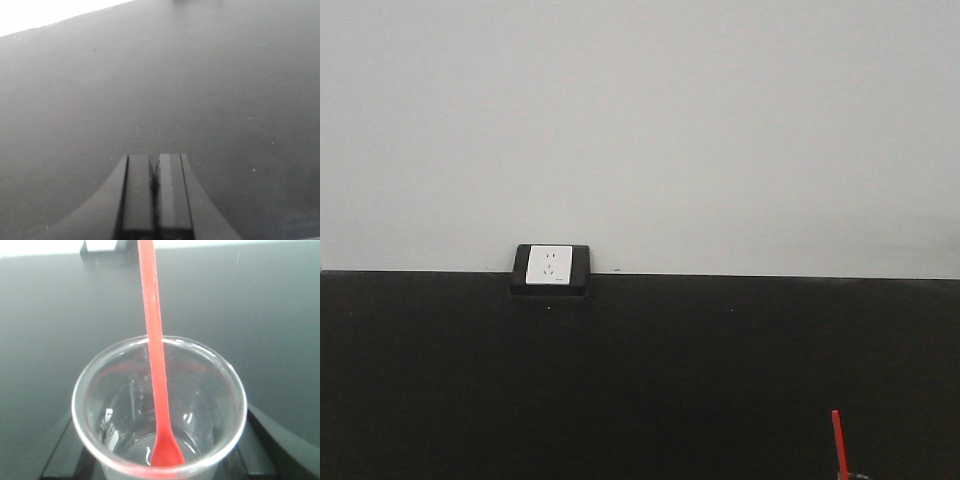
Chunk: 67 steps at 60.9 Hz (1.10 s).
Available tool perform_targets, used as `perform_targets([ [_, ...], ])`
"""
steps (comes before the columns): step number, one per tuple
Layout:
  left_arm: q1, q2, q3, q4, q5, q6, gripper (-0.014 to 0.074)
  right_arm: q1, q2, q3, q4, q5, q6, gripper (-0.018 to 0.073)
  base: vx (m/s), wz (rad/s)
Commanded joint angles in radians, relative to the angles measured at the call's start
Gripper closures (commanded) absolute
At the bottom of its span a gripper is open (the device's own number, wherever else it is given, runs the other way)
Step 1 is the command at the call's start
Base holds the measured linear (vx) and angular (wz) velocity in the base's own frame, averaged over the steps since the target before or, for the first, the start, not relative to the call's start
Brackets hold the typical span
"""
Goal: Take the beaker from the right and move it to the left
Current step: 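Lift the beaker with the right gripper off the counter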
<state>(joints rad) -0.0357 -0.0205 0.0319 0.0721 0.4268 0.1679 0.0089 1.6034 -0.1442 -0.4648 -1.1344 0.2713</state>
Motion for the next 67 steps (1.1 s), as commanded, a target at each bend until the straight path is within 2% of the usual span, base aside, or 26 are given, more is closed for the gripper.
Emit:
perform_targets([
  [1,-0.006,-0.006,0.019,0.0,-0.077,-0.001,0.0603,-0.002,-0.107,-0.003,0.005,-0.101,0.014,0.0563,0.0,0.0],
  [16,-0.006,-0.006,0.019,0.0,-0.077,-0.001,0.0603,-0.002,-0.294,-0.018,0.019,-0.002,0.117,0.0563,0.0,0.0],
  [22,-0.006,-0.006,0.019,0.0,-0.077,-0.001,0.0603,-0.002,-0.358,-0.057,0.017,0.089,0.127,0.0563,0.0,0.0],
  [36,-0.006,-0.006,0.019,0.0,-0.077,-0.001,0.0603,-0.002,-0.472,-0.186,-0.022,0.342,0.245,0.0563,0.0,0.0],
  [46,-0.006,-0.006,0.019,0.0,-0.077,-0.001,0.0603,-0.002,-0.562,-0.279,-0.104,0.606,0.348,0.0563,0.0,0.0],
  [53,-0.006,-0.006,0.019,0.0,-0.077,-0.001,0.0603,-0.002,-0.641,-0.314,-0.195,0.772,0.437,0.0563,0.0,0.0],
  [67,-0.006,-0.006,0.019,0.0,-0.077,-0.001,0.0603,-0.001,-0.84,-0.317,-0.382,0.939,0.644,0.0563,0.0,0.0],
])
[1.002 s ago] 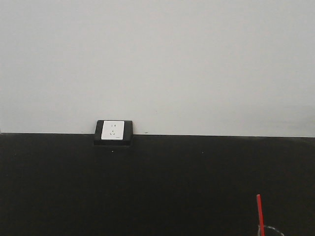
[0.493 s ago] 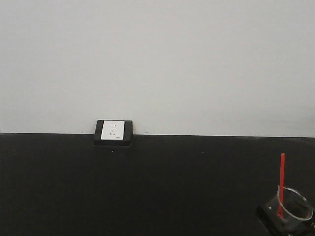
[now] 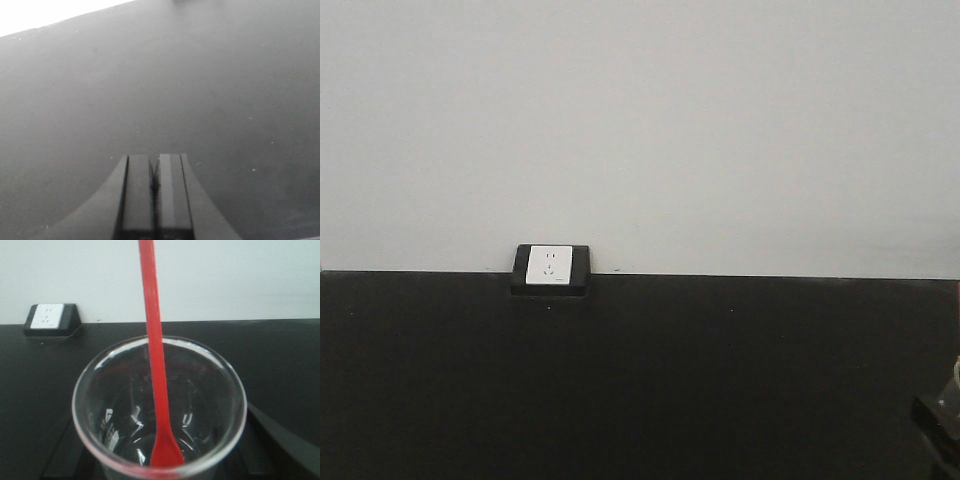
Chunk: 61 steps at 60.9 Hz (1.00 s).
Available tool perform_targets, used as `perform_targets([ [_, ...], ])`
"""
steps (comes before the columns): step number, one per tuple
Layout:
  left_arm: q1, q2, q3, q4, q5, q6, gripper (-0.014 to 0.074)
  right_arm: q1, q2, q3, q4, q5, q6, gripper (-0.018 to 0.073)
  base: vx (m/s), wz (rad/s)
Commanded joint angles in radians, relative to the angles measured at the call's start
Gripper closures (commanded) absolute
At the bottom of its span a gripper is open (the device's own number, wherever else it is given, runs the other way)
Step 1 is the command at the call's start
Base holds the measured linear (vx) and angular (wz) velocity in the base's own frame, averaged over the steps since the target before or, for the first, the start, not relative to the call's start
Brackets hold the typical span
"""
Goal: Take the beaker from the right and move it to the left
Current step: 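Lift the beaker with the right gripper off the counter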
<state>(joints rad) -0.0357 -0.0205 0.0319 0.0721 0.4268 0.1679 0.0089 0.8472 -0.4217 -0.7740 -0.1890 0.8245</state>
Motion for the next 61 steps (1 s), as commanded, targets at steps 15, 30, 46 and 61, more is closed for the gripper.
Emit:
perform_targets([
  [15,-0.006,-0.006,0.019,0.0,-0.077,-0.001,0.0603,-0.001,-0.251,-0.039,-0.185,0.023,0.262,0.0563,0.0,0.0],
  [30,-0.006,-0.006,0.019,0.0,-0.077,-0.001,0.0603,-0.002,-0.28,-0.039,-0.188,0.041,0.271,0.0563,0.0,0.0],
  [46,-0.006,-0.006,0.019,0.0,-0.077,-0.001,0.0603,-0.002,-0.28,-0.039,-0.187,0.042,0.271,0.0563,0.0,0.0],
  [61,-0.006,-0.006,0.019,0.0,-0.077,-0.001,0.0603,-0.002,-0.28,-0.039,-0.187,0.042,0.271,0.0563,0.0,0.0],
])
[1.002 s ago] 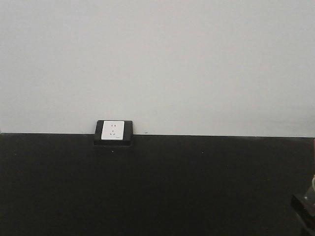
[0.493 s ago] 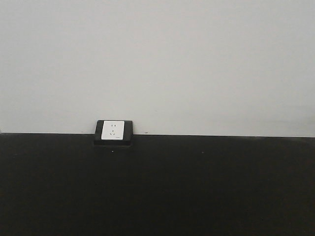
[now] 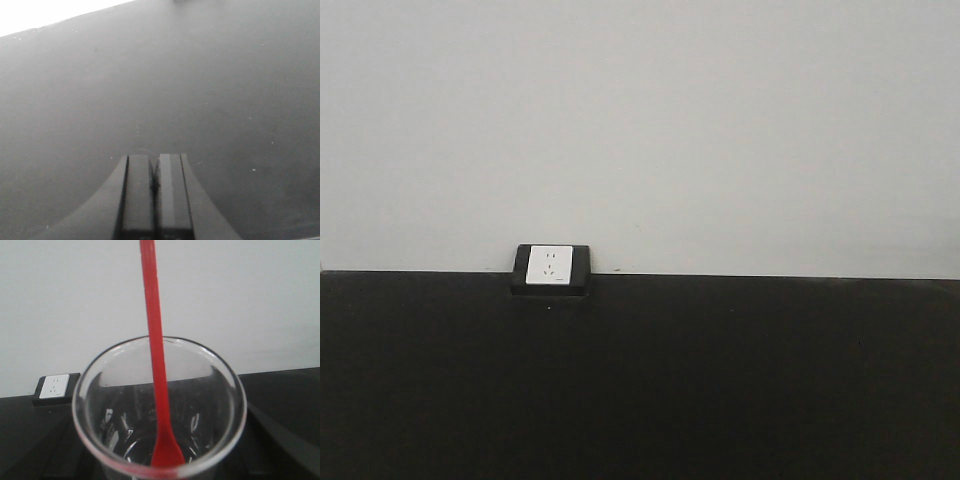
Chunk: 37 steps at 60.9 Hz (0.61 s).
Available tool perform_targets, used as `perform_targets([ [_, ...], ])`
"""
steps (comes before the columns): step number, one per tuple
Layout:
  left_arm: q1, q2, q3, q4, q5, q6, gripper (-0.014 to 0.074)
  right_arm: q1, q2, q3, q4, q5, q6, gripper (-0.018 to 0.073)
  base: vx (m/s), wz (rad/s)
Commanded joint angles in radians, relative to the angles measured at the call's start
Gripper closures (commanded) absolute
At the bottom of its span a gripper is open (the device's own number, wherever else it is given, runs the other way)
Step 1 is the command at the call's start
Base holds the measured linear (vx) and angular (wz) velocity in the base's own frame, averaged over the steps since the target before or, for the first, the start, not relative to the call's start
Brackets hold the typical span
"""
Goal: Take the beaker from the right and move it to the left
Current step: 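Lift the beaker with the right gripper off the counter, then hold the beaker in the right gripper while the base turns away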
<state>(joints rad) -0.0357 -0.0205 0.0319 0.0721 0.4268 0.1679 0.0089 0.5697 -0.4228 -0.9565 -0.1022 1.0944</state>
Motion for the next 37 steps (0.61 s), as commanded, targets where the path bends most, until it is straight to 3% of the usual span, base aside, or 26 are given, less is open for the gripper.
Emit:
perform_targets([
  [1,-0.006,-0.006,0.019,0.0,-0.077,-0.001,0.0603,-0.002,-0.002,-0.038,-0.004,-0.045,0.001,0.0563,0.0,0.0],
  [37,-0.006,-0.006,0.019,0.0,-0.077,-0.001,0.0603,-0.002,-0.002,-0.038,-0.004,-0.043,0.001,0.0563,0.0,0.01],
])
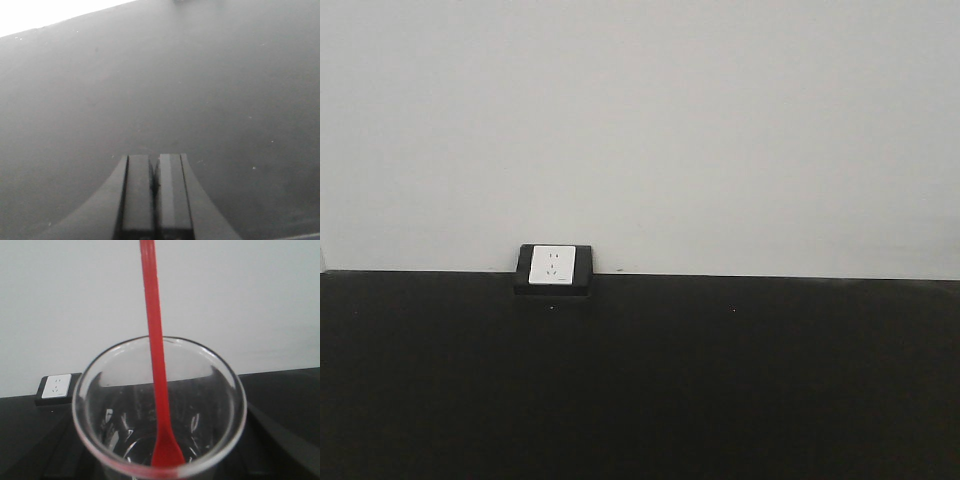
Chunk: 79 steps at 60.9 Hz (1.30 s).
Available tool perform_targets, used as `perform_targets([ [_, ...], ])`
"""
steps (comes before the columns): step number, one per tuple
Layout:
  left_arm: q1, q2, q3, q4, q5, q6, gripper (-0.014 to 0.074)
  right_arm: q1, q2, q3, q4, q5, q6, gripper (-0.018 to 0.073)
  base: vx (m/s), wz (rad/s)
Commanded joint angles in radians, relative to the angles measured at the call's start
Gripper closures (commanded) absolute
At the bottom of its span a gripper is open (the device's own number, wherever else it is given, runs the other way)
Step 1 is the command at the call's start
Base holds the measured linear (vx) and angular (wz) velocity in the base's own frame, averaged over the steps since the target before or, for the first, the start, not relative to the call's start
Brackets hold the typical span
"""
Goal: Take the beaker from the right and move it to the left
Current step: 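Hold the beaker in the right gripper while the base turns away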
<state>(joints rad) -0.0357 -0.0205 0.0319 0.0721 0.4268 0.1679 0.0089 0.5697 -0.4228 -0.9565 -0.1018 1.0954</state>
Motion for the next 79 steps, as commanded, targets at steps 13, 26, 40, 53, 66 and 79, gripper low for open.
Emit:
perform_targets([
  [13,-0.006,-0.006,0.019,0.0,-0.077,-0.001,0.0603,-0.002,-0.002,-0.038,-0.004,-0.043,0.0,0.0563,-0.03,0.12],
  [26,-0.006,-0.006,0.019,0.0,-0.077,-0.001,0.0603,-0.002,-0.002,-0.038,-0.004,-0.043,0.0,0.0563,-0.07,0.26],
  [40,-0.006,-0.006,0.019,0.0,-0.077,-0.001,0.0603,-0.002,-0.002,-0.038,-0.004,-0.043,0.0,0.0563,-0.07,0.37],
  [53,-0.006,-0.006,0.019,0.0,-0.077,-0.001,0.0603,-0.002,-0.002,-0.038,-0.004,-0.043,0.0,0.0563,-0.04,0.49],
  [66,-0.006,-0.006,0.019,0.0,-0.077,-0.001,0.0603,-0.002,-0.002,-0.038,-0.004,-0.043,0.0,0.0563,-0.01,0.66],
  [79,-0.006,-0.006,0.019,0.0,-0.077,-0.001,0.0603,-0.002,-0.002,-0.038,-0.003,-0.043,0.0,0.0563,0.02,0.75],
])
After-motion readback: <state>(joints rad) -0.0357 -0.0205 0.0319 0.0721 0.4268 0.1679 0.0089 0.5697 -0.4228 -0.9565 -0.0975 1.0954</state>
